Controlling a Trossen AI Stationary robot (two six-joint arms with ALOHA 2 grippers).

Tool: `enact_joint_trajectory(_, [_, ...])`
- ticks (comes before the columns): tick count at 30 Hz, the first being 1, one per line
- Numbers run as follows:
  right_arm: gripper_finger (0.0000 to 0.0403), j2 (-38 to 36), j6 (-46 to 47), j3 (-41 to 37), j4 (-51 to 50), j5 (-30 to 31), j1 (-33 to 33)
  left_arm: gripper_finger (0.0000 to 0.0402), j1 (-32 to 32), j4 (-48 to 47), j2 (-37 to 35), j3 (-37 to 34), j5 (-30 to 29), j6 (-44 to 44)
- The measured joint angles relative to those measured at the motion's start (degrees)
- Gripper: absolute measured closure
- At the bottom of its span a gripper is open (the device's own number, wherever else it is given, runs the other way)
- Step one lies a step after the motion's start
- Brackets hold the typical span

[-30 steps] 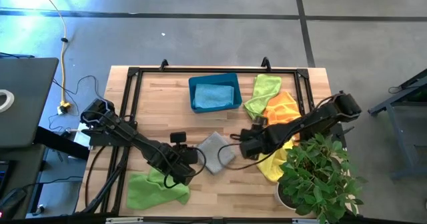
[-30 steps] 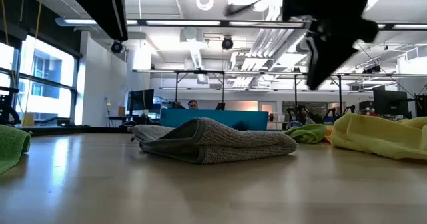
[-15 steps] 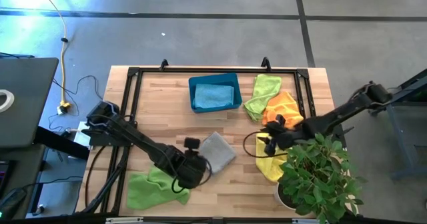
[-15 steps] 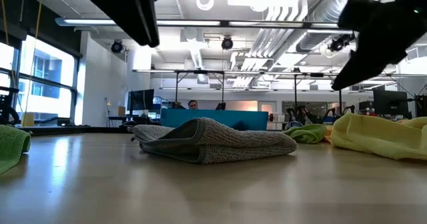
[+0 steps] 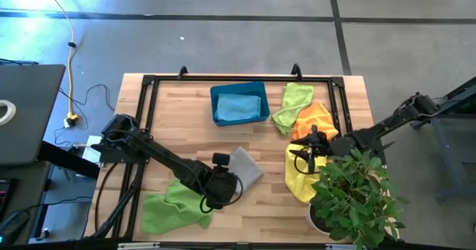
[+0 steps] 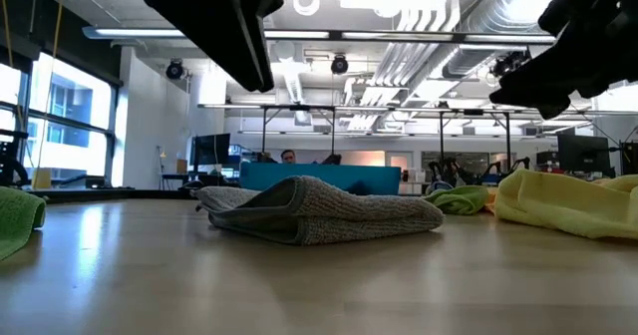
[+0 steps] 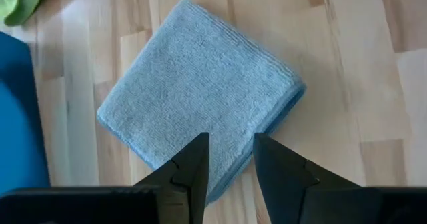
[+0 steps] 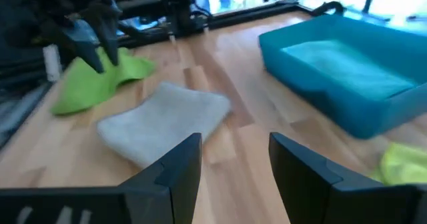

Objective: Fold microfiber towels
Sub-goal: Stack the gray microfiber cloth on the blue microfiber cloth in the blue bin

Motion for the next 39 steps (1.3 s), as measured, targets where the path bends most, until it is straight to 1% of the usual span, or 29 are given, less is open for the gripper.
enact_joint_trajectory(2, [0.0236, -0.93, 0.67, -0.40, -0.21, 1.77, -0.02, 0.0293, 0.44, 1.03, 0.40, 0.03, 1.23, 0.02])
enact_joint_trajectory(4, [0.0236, -1.10, 3.79, -0.38, -0.11, 3.00, -0.02, 0.0292, 0.74, 1.08, 0.87, -0.02, 2.83, 0.04])
enact_joint_trajectory(7, [0.0236, -1.18, 5.88, -0.36, -0.13, 3.48, -0.04, 0.0287, 0.92, 2.53, 2.15, 0.11, 4.98, 1.53])
enact_joint_trajectory(12, [0.0236, -1.05, -0.23, -0.34, -1.41, 3.52, -0.04, 0.0270, 0.79, 3.21, 5.58, 0.00, 7.93, 6.82])
enact_joint_trajectory(16, [0.0236, -0.43, -4.84, -0.29, -1.94, 3.52, -0.04, 0.0252, 0.81, 3.51, 7.99, 0.00, 8.06, 8.00])
enact_joint_trajectory(22, [0.0236, -0.26, -7.79, -0.29, -2.97, 3.50, -0.03, 0.0231, 0.85, 6.90, 9.79, 0.00, 7.50, 9.51])
enact_joint_trajectory(27, [0.0236, -0.31, -7.50, -0.29, -2.89, 3.50, -0.04, 0.0229, 0.88, 8.51, 11.28, 0.08, 6.79, 9.55])
enact_joint_trajectory(29, [0.0236, -0.18, -7.50, -0.29, -3.08, 3.50, -0.02, 0.0229, 0.88, 8.68, 12.16, 0.00, 5.19, 9.69])
enact_joint_trajectory(36, [0.0236, 0.24, -7.64, -0.28, -3.77, 3.40, -0.04, 0.0229, 0.88, 12.34, 15.37, 0.22, -0.85, 14.69])
enact_joint_trajectory(39, [0.0236, 0.47, -7.74, -0.29, -4.29, 3.28, -0.02, 0.0229, 0.95, 12.86, 15.95, 0.22, -2.51, 15.31])
